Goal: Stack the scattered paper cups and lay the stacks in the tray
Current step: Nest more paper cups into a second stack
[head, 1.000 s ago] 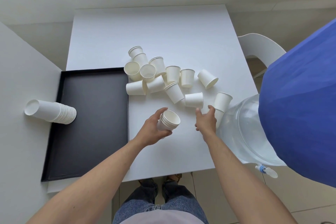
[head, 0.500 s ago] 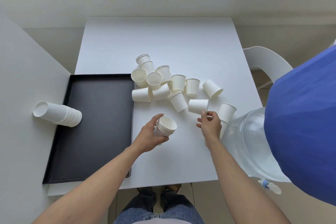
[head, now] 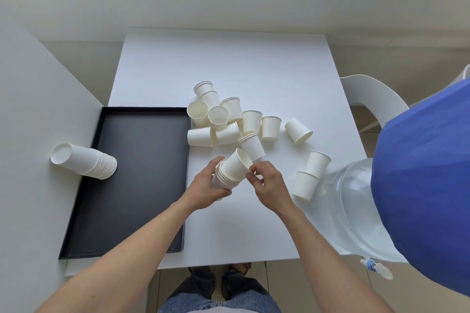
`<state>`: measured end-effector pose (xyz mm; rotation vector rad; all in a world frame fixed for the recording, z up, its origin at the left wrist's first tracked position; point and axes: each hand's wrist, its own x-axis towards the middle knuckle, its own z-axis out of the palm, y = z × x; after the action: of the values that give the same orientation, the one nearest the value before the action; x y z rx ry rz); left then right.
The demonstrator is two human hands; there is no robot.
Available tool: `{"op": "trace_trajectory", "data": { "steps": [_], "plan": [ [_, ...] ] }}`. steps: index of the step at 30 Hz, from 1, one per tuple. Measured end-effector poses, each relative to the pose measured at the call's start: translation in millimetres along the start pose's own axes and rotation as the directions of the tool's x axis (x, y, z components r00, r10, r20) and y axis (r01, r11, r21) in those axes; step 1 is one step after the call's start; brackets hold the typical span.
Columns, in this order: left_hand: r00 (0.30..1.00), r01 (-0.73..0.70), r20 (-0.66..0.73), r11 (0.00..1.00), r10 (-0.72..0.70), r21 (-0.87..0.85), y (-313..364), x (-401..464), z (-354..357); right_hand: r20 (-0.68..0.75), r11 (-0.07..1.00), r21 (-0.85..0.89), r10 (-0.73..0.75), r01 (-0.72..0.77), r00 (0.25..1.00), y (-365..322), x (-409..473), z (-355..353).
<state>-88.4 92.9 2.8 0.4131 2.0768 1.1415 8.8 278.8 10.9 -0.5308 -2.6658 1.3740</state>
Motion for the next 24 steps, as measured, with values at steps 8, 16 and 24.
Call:
{"op": "trace_trajectory", "data": {
  "steps": [8,16,24],
  "plan": [
    [1.0,-0.015,-0.025,1.0,0.015,0.003,3.9,1.1,-6.9,0.306,0.944,-0.295,-0.056,0.15,0.95,-13.0,12.6,7.4],
    [1.0,-0.017,-0.026,1.0,0.017,-0.003,1.7,-1.4,-13.5,0.404,0.959,-0.272,0.042,0.076,0.914,-9.5,20.6,10.1],
    [0.996,0.036,-0.084,0.997,-0.042,-0.074,-8.8,-8.6,-19.4,0.028,0.87,-0.436,0.266,-0.228,0.963,-8.3,86.3,7.2]
  ]
}}
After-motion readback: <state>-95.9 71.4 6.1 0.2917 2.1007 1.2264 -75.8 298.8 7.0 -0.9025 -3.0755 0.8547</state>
